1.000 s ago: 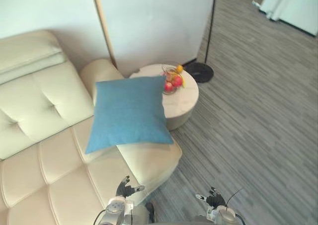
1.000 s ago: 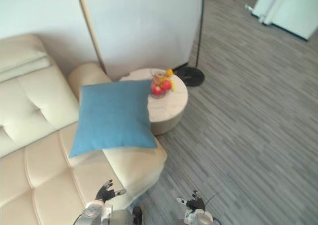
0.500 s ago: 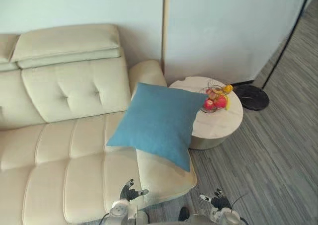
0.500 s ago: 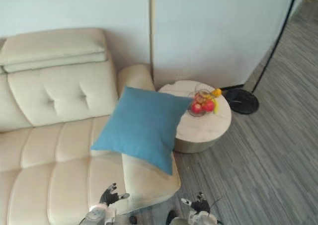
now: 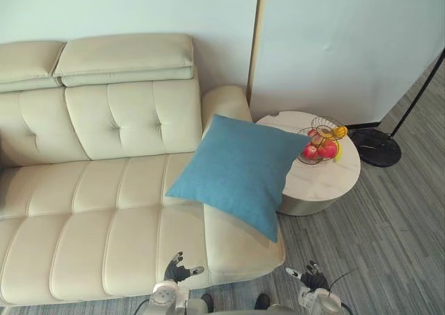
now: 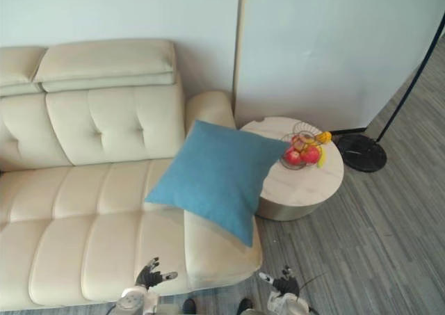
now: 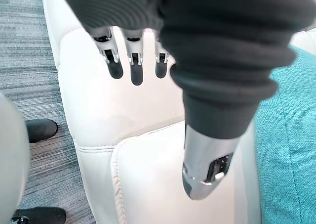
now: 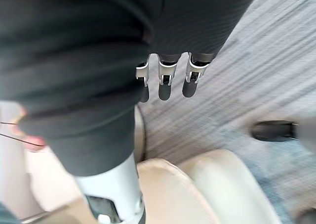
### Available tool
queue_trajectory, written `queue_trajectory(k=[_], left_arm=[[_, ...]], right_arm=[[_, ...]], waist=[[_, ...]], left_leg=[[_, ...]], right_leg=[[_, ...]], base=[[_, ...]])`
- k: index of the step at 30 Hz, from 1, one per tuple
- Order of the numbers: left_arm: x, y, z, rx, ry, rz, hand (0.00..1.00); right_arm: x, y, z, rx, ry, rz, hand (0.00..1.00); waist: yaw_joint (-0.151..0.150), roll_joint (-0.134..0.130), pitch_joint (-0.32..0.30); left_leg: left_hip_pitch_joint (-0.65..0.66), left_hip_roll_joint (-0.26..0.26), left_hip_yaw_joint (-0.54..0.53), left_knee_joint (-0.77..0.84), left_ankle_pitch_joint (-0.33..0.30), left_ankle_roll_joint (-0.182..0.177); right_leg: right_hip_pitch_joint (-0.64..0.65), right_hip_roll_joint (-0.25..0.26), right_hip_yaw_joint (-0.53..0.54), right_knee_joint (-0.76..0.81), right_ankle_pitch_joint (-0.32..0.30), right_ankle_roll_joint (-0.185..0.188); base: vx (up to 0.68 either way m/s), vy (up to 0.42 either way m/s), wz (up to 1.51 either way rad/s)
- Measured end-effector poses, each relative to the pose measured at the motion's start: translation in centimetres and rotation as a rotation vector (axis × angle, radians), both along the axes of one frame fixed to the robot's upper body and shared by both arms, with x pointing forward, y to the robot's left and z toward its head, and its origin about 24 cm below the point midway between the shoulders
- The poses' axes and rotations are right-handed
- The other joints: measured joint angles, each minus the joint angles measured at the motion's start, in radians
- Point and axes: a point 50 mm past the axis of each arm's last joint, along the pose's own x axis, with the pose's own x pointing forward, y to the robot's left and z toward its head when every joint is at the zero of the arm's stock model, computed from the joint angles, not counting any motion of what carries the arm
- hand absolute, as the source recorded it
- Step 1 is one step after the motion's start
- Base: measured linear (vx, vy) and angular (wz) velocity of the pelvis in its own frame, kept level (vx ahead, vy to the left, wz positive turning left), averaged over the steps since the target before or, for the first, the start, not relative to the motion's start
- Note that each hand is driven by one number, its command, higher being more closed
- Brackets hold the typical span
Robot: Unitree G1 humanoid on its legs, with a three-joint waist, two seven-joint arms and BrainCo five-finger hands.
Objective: Pick up cushions and gather them together orderly.
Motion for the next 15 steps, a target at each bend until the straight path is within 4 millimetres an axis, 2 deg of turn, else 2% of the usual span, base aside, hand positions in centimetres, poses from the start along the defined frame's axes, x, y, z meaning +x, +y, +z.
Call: queue_trajectory(k=[2, 6, 9, 11, 15], left_arm=[[0.6, 1.1, 0.9, -0.001, -0.062, 0.062, 0.0], [2.9, 4.6, 4.5, 0.029, -0.273, 0.168, 0.0], [4.1, 6.2, 6.7, 0.048, -0.392, 0.22, 0.0], [4.8, 6.4, 7.6, 0.059, -0.442, 0.237, 0.0], [6.6, 6.7, 9.7, 0.064, -0.542, 0.25, 0.0]], right_arm=[[1.1, -0.7, 1.2, -0.037, -0.063, 0.004, 0.0], [4.1, -3.2, 5.3, -0.156, -0.253, 0.031, 0.0], [5.4, -4.4, 7.4, -0.238, -0.329, 0.071, 0.0], [6.2, -4.5, 8.4, -0.258, -0.366, 0.084, 0.0], [8.4, -4.0, 10.0, -0.261, -0.441, 0.097, 0.0]], waist=[[0.0, -0.003, -0.003], [-0.002, -0.004, -0.004], [-0.002, -0.002, -0.025], [-0.002, 0.002, -0.04], [-0.003, 0.002, -0.04]], left_leg=[[0.005, 0.004, 0.004, -0.023, 0.013, -0.002], [0.003, 0.009, 0.017, -0.056, 0.019, -0.002], [-0.024, 0.011, 0.02, -0.059, 0.018, -0.002], [-0.035, 0.01, 0.02, -0.06, 0.019, -0.003], [-0.041, 0.01, 0.02, -0.062, 0.033, -0.007]], right_leg=[[-0.001, 0.007, 0.003, -0.017, 0.01, -0.002], [-0.003, 0.021, 0.014, -0.06, 0.026, 0.0], [-0.019, 0.025, 0.015, -0.083, 0.037, 0.004], [-0.036, 0.025, 0.015, -0.084, 0.044, 0.01], [-0.04, 0.027, 0.013, -0.092, 0.054, -0.003]], base=[[-0.09, -0.043, -0.1], [-0.07, -0.023, -0.09], [-0.01, -0.003, -0.03], [0.09, 0.006, -0.02], [0.11, 0.013, 0.01]])
